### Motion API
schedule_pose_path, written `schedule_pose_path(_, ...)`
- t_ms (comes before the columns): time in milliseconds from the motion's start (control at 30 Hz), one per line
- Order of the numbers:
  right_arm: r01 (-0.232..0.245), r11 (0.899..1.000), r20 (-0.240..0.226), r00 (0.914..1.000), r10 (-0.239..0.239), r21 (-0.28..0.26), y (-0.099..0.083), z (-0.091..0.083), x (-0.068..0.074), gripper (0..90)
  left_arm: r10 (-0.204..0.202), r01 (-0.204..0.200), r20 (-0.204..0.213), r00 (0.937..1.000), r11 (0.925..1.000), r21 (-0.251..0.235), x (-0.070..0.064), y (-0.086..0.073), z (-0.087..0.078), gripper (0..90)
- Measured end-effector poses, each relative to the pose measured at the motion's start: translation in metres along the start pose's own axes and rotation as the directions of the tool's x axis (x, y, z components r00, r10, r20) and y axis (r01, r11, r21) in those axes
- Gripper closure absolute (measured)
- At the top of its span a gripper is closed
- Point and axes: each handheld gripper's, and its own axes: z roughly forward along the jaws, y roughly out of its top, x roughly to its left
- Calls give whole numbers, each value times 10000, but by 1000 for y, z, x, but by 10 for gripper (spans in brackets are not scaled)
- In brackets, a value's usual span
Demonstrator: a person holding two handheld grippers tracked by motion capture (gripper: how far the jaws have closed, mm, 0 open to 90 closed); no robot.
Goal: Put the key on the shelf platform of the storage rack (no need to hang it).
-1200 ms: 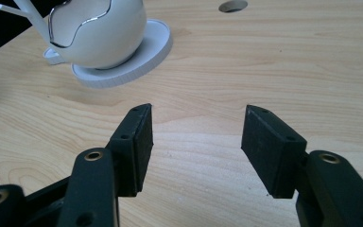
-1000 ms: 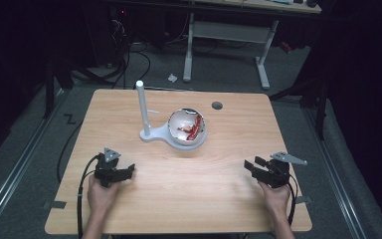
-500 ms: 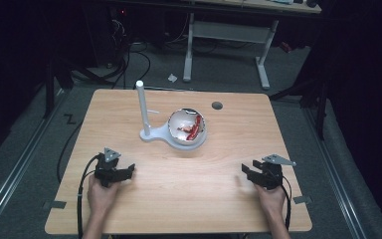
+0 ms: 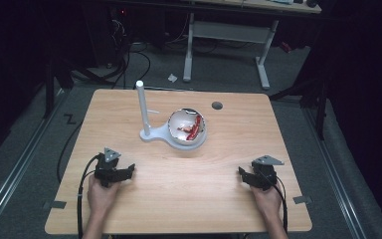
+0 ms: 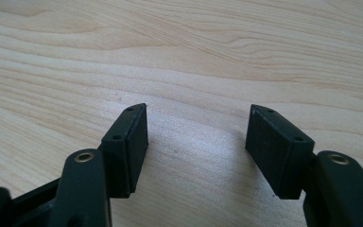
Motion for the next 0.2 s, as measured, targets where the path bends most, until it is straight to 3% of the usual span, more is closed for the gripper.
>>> schedule_pose_path(200,29,10000,-3,10000,-29,-7,0,0,0,395,-2,2,-4,10000,10000,-7,0,0,0,234)
